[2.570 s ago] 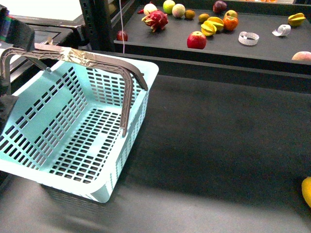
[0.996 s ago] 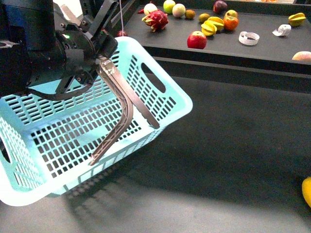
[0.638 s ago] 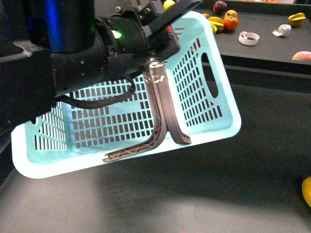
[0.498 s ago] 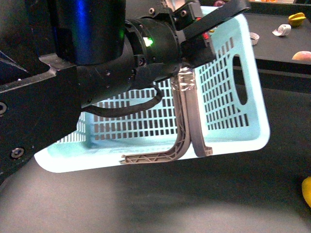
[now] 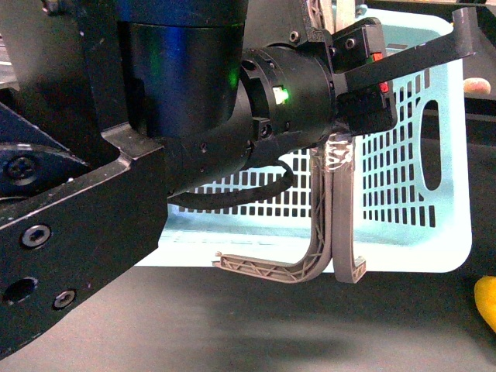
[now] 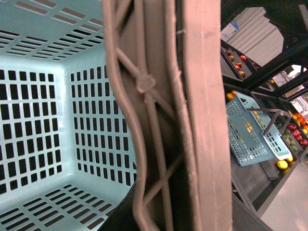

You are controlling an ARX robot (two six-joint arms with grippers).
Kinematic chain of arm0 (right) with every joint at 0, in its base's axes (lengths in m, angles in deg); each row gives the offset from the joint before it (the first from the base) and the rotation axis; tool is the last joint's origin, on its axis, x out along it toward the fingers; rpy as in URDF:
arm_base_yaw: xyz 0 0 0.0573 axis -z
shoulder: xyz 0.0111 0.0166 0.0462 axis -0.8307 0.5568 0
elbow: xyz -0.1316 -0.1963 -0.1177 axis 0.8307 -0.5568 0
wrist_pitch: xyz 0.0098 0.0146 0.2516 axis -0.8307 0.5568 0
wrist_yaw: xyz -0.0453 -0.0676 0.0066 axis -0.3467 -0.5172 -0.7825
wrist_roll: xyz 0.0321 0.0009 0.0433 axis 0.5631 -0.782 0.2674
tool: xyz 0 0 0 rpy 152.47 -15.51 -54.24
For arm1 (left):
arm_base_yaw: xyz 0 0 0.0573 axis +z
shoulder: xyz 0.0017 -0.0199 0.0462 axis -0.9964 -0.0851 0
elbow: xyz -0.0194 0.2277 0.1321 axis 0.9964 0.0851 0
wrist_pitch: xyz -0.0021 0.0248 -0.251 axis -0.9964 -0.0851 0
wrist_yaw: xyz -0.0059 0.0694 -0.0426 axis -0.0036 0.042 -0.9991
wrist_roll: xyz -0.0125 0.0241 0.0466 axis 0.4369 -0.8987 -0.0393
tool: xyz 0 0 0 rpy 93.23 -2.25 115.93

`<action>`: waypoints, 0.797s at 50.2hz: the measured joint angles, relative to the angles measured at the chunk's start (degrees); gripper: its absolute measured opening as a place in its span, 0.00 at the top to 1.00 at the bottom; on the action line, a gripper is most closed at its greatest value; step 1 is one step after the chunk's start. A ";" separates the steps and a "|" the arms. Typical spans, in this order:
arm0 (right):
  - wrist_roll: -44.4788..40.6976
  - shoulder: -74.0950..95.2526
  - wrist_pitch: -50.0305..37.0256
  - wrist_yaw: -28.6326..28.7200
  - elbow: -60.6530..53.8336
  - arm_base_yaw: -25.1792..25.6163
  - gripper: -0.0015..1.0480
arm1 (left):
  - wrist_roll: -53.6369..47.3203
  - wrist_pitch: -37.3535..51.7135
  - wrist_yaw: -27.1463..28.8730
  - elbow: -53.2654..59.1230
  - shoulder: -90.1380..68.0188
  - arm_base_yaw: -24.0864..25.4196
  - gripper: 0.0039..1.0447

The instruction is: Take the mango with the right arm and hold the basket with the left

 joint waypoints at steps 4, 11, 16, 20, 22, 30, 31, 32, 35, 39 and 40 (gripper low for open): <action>0.00 0.00 0.00 0.02 0.00 0.00 0.08 | -0.44 0.00 -0.33 -0.02 0.00 -0.15 0.85; 0.00 0.00 0.00 0.02 0.00 0.00 0.08 | -0.85 -0.35 0.28 -0.15 0.00 -0.20 0.85; 0.00 0.00 0.00 0.00 0.00 0.00 0.08 | -1.51 -1.40 1.92 -0.26 0.00 -0.22 0.85; 0.00 0.00 0.00 0.00 0.00 0.00 0.08 | -1.70 -1.55 2.08 -0.26 0.00 -0.22 0.85; 0.00 0.00 0.00 0.00 0.00 0.00 0.08 | -1.79 -1.55 2.21 -0.26 0.00 -0.22 0.85; 0.00 0.00 0.00 0.00 0.00 0.00 0.08 | -2.08 -1.55 2.49 -0.26 0.00 -0.22 0.85; 0.00 0.00 0.00 0.00 0.00 0.00 0.08 | -2.05 -1.55 2.49 -0.26 0.00 -0.22 0.85; 0.00 0.00 0.00 0.00 0.00 0.00 0.08 | -2.05 -1.55 2.49 -0.26 0.00 -0.22 0.85; 0.00 0.00 0.00 0.00 0.00 0.00 0.08 | -2.05 -1.55 2.40 -0.26 0.00 -0.22 0.85; 0.00 0.00 0.00 0.00 0.00 0.00 0.08 | -2.08 -1.55 2.08 -0.26 0.00 -0.22 0.85; 0.00 0.00 0.00 0.00 0.00 0.00 0.08 | -2.08 -1.55 2.08 -0.26 0.00 -0.22 0.85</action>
